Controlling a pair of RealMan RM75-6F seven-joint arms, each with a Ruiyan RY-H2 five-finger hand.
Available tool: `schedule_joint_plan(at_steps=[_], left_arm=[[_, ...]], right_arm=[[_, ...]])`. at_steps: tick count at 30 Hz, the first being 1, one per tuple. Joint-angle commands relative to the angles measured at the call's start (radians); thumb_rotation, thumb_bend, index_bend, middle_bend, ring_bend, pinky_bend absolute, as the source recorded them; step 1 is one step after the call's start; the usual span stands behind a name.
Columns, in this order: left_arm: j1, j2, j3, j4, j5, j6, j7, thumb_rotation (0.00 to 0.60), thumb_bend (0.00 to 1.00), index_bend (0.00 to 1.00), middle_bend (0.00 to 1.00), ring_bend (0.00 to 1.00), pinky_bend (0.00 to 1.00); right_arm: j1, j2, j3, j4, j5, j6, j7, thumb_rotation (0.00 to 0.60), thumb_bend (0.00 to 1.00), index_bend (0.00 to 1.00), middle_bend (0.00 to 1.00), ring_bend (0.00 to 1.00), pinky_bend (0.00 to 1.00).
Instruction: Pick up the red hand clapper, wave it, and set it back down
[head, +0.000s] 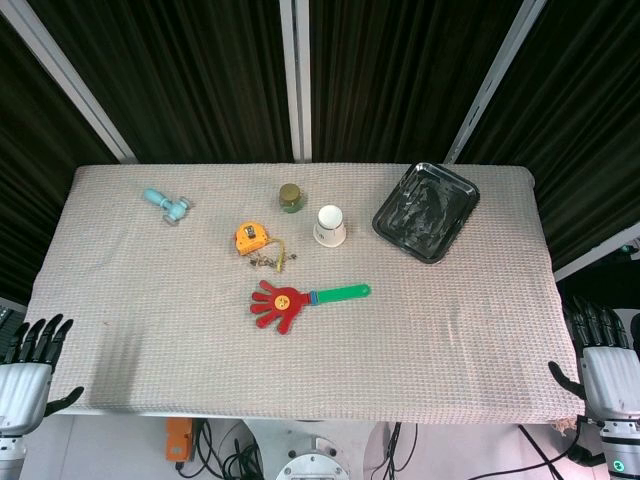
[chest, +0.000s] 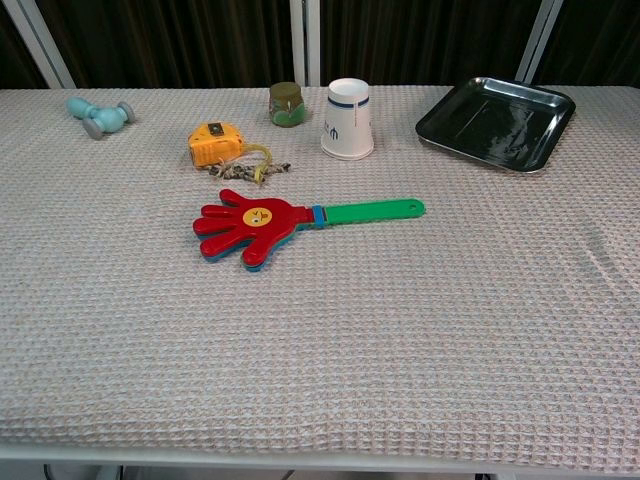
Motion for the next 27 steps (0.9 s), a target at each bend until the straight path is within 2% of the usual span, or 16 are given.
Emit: schedule_joint_plan(at_steps=[1,11,14,19,23,27], left_arm=[[0.01,-0.005,-0.01,0.01,0.011,0.01,-0.017,0.6,0.07,0.03,0.02,0.0,0.0],[0.02,0.017,-0.011,-0.019,0.055,0.005,-0.027,0.6,0.07,0.03,0.02,0.0,0.0],[0.024,0.033,-0.009,-0.04,0.056,-0.006,-0.032,0.6,0.07,0.03,0.02,0.0,0.0],[0.036,0.037,-0.012,-0.057,0.062,-0.002,-0.027,0.6,0.07,0.03,0.02,0.0,0.0],[0.043,0.028,-0.012,-0.059,0.068,-0.008,-0.026,0.6,0.07,0.03,0.02,0.0,0.01],[0.042,0.025,-0.018,-0.064,0.066,-0.023,-0.034,0.6,0.07,0.03,0.03,0.0,0.01]], right_arm=[[0.0,-0.001,0.003,-0.01,-0.011,0.0,-0.015,0.6,0.12,0.0,0.0,0.0,0.0],[0.052,0.004,0.018,-0.09,-0.033,-0.089,-0.084,0.6,0.12,0.0,0.0,0.0,0.0],[0.108,0.003,0.036,-0.152,-0.03,-0.168,-0.14,0.6,0.12,0.0,0.0,0.0,0.0],[0.248,-0.001,0.088,-0.299,0.02,-0.373,-0.282,0.6,0.12,0.0,0.0,0.0,0.0],[0.362,-0.055,0.163,-0.376,0.136,-0.506,-0.403,0.6,0.12,0.0,0.01,0.0,0.0],[0.478,-0.167,0.244,-0.392,0.349,-0.585,-0.547,0.6,0.12,0.0,0.03,0.0,0.0]])
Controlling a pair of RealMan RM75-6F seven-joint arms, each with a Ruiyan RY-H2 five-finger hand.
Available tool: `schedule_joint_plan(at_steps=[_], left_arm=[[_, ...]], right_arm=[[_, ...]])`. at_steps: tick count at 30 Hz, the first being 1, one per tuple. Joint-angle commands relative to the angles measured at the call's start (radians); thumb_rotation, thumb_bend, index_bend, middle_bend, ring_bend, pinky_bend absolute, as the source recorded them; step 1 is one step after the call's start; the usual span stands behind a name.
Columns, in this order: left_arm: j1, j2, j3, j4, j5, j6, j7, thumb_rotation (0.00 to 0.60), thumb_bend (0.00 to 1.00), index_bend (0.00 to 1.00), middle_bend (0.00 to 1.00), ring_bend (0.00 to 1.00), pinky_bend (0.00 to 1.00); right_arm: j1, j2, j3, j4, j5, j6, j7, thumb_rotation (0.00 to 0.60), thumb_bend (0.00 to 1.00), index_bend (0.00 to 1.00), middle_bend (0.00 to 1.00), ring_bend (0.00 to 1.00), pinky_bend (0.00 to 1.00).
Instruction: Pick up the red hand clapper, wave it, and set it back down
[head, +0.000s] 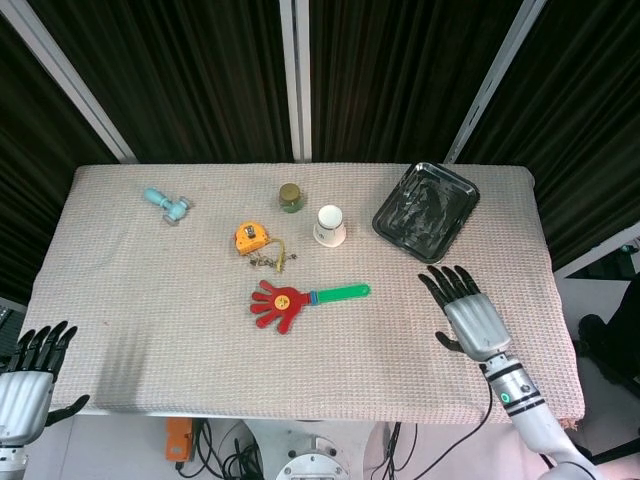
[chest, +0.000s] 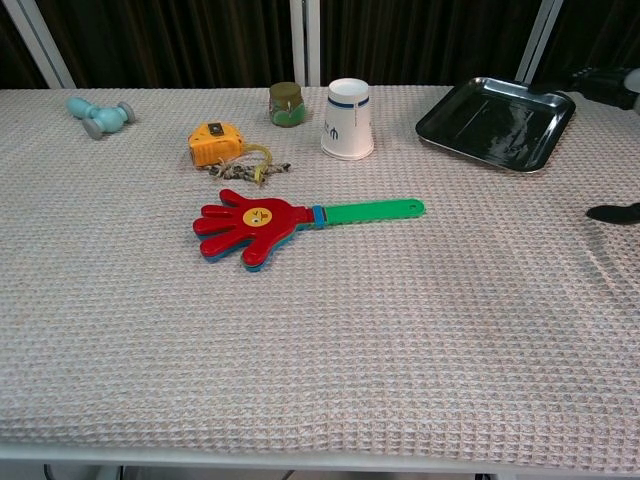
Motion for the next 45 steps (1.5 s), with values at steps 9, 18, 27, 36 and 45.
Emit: schedule_joint_plan(at_steps=[9,18,27,36,45], left_arm=[[0.003,-0.006,-0.014,0.013,-0.011,-0.024,-0.029,0.6,0.07,0.03,0.02,0.0,0.01],[0.011,0.002,-0.013,0.027,-0.025,-0.048,-0.073,0.6,0.07,0.03,0.02,0.0,0.01],[0.021,0.009,-0.017,0.039,-0.011,-0.033,-0.091,0.6,0.07,0.03,0.02,0.0,0.01],[0.033,0.016,-0.02,0.047,-0.013,-0.029,-0.104,0.6,0.07,0.03,0.02,0.0,0.01],[0.04,0.021,-0.02,0.047,-0.014,-0.032,-0.125,0.6,0.07,0.03,0.02,0.0,0.01]], right_arm=[[0.358,-0.376,0.176,0.09,0.584,-0.086,-0.416,0.6,0.13,0.0,0.04,0.0,0.0],[0.505,-0.591,0.207,0.297,0.707,-0.035,-0.458,0.6,0.14,0.07,0.04,0.0,0.0],[0.578,-0.698,0.215,0.43,0.746,-0.032,-0.456,0.6,0.16,0.16,0.04,0.0,0.0],[0.609,-0.756,0.205,0.507,0.751,-0.042,-0.438,0.6,0.17,0.19,0.05,0.0,0.0],[0.624,-0.787,0.211,0.553,0.726,-0.047,-0.4,0.6,0.23,0.25,0.06,0.0,0.0]])
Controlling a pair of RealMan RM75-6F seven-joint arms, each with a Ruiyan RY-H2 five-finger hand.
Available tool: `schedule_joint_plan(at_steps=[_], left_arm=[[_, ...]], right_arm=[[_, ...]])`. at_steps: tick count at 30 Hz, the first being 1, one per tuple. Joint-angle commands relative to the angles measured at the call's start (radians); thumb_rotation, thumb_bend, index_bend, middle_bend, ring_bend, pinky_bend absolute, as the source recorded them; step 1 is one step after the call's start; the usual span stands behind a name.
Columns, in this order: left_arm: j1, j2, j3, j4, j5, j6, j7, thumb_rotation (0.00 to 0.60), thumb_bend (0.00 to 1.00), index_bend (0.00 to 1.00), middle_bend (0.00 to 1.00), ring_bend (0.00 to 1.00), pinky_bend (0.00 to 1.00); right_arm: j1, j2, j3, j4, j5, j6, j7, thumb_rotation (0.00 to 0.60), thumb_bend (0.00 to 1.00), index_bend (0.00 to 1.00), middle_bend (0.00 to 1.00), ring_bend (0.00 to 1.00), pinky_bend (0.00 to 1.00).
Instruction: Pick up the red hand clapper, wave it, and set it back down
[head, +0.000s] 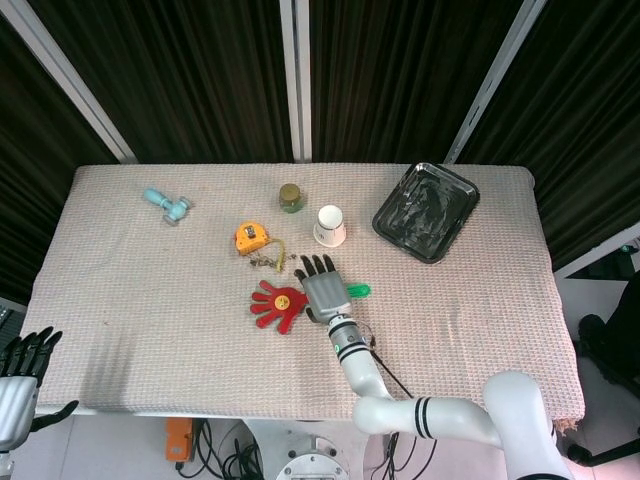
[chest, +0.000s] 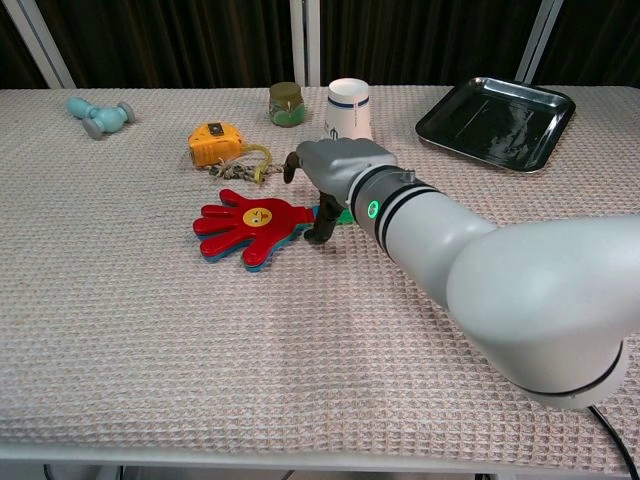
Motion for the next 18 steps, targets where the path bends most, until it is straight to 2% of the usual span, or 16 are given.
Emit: schedule_joint_plan(at_steps=[1,10,18], left_arm=[[0.002,0.004,0.001,-0.002,-0.003,-0.006,-0.01,0.6,0.07,0.03,0.02,0.0,0.01],[0.01,0.006,-0.002,0.003,-0.023,-0.02,-0.027,0.6,0.09,0.03,0.02,0.0,0.01],[0.016,0.004,-0.001,0.01,-0.021,-0.02,-0.041,0.6,0.09,0.03,0.03,0.0,0.01]], right_arm=[[0.002,-0.009,0.0,0.016,-0.02,0.001,0.019,0.6,0.24,0.27,0.06,0.0,0.0],[0.016,-0.03,0.003,0.049,-0.005,-0.008,0.007,0.6,0.25,0.3,0.07,0.0,0.0],[0.022,-0.04,0.002,0.07,-0.014,-0.003,0.002,0.6,0.25,0.41,0.08,0.0,0.0]])
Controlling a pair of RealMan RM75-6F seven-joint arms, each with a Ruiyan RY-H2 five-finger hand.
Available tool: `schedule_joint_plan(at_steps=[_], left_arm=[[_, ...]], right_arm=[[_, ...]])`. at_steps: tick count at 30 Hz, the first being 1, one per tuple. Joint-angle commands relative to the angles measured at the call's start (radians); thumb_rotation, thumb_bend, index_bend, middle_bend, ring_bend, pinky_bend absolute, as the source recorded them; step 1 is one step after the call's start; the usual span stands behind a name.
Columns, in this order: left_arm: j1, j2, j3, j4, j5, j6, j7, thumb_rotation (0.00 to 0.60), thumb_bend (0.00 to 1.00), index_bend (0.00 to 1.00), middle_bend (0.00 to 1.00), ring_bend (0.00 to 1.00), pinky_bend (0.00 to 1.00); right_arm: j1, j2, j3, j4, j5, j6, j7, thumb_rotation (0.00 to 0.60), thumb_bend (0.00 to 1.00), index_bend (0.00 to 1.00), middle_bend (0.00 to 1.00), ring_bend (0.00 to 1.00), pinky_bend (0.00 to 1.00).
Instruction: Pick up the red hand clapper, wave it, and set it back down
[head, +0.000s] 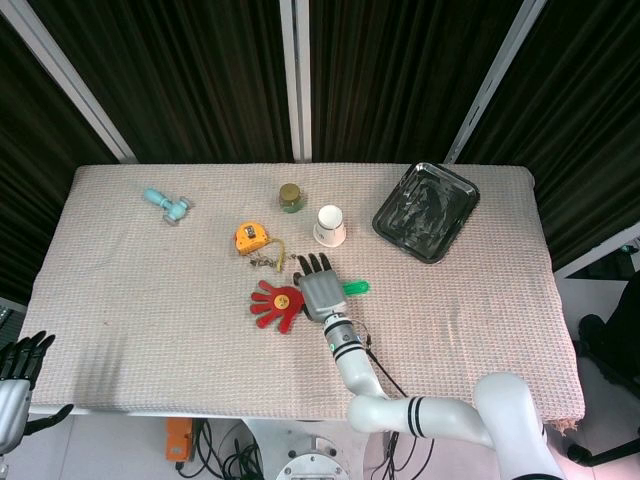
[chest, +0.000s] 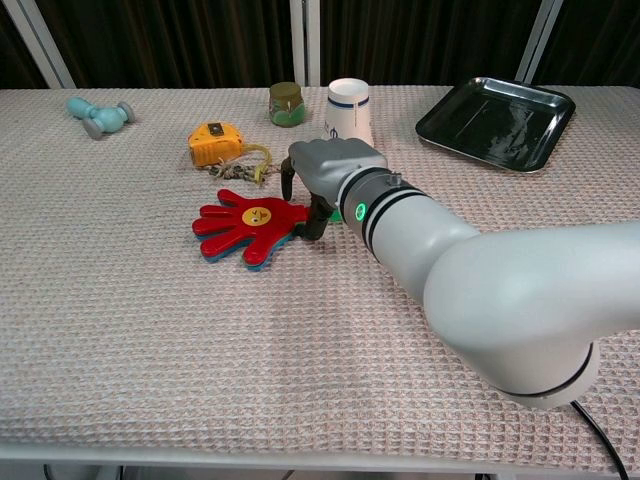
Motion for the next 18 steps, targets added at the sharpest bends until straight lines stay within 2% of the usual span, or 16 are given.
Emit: schedule_joint_plan(at_steps=[1,7,11,16,18], left_arm=[[0.001,-0.001,0.001,0.002,0.0,-0.001,-0.001,0.6,0.09,0.03,0.03,0.0,0.01],[0.004,-0.001,-0.002,0.003,0.004,0.004,-0.005,0.6,0.09,0.03,0.02,0.0,0.01],[0.005,0.001,-0.003,0.0,0.007,0.005,-0.006,0.6,0.09,0.03,0.02,0.0,0.01],[0.007,0.002,-0.003,-0.002,0.009,0.006,-0.011,0.6,0.09,0.03,0.02,0.0,0.01],[0.008,0.003,-0.003,-0.005,0.011,0.008,-0.014,0.6,0.09,0.03,0.02,0.0,0.01]], right_arm=[[0.0,-0.002,-0.002,0.003,-0.002,0.0,-0.002,0.6,0.25,0.42,0.08,0.0,0.0],[-0.002,-0.001,-0.005,0.005,-0.003,-0.002,-0.005,0.6,0.26,0.51,0.1,0.0,0.0],[-0.01,0.01,-0.005,-0.012,-0.017,0.0,0.009,0.6,0.27,0.61,0.13,0.0,0.0],[-0.038,0.045,-0.007,-0.06,-0.071,0.003,0.079,0.6,0.29,0.72,0.21,0.0,0.0],[-0.057,0.068,-0.004,-0.092,-0.1,-0.006,0.136,0.6,0.3,0.77,0.29,0.04,0.02]])
